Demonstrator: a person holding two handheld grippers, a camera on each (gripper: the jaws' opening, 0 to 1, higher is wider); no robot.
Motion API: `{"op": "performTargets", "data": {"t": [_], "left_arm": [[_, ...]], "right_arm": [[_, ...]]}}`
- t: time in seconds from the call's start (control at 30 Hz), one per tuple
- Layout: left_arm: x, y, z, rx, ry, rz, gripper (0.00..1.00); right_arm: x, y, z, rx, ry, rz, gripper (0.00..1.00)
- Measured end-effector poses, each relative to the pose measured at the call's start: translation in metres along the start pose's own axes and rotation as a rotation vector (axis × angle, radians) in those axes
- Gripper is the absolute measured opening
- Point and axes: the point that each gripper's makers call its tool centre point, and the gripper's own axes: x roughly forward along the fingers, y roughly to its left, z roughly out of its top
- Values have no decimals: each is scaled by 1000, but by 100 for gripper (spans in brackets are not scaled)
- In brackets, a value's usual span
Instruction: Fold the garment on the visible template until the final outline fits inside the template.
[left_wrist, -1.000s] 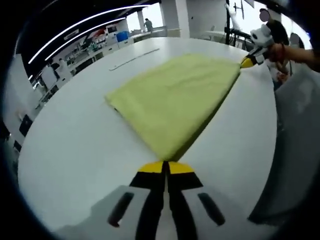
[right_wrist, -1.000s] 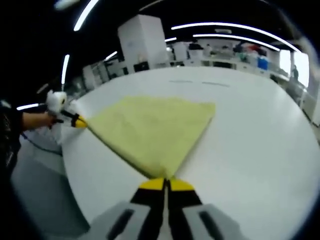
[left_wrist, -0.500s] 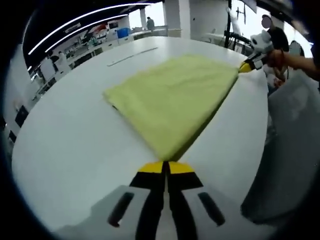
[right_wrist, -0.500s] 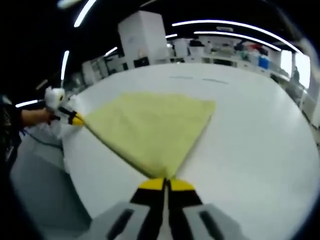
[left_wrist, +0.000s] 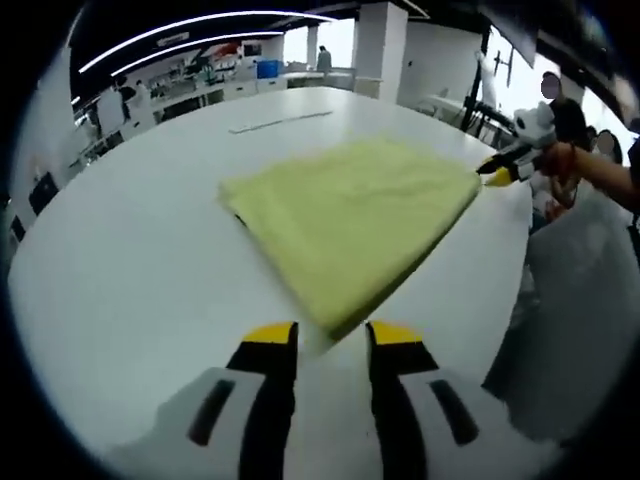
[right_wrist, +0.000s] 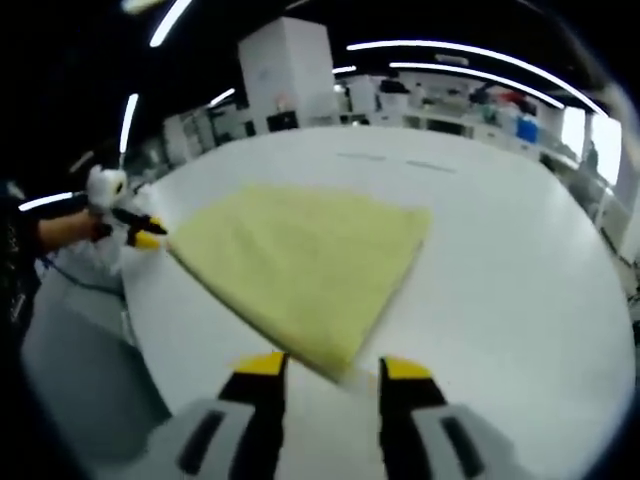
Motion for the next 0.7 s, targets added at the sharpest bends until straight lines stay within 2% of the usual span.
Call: {"op": "performTargets", "data": {"t": [0.17,0.27,0.37,0.53,0.63,0.7], "left_arm": [[-10,-6,17,-14,-44,4,57],[-20,-13,27,-21,-67,1,67],[-27,-16,36,-41,-95,2,76],[-37,-18,41,-63,-104,7,86],[-43,-19,41,-85,-120,4,91],[-47,-20,40,-96,-126,10,95]], "right_arm": [[-11,9,17,-37,-27,-6,62],[-19,17,27,-45,-38,-3,71],[-26,21,35,-39,-51,-1,78],[-38,34,44,-14,-58,0,88],[-43,37,46,19,-61,-8,99],[-47,41,47,38,-66,-8,99]]}}
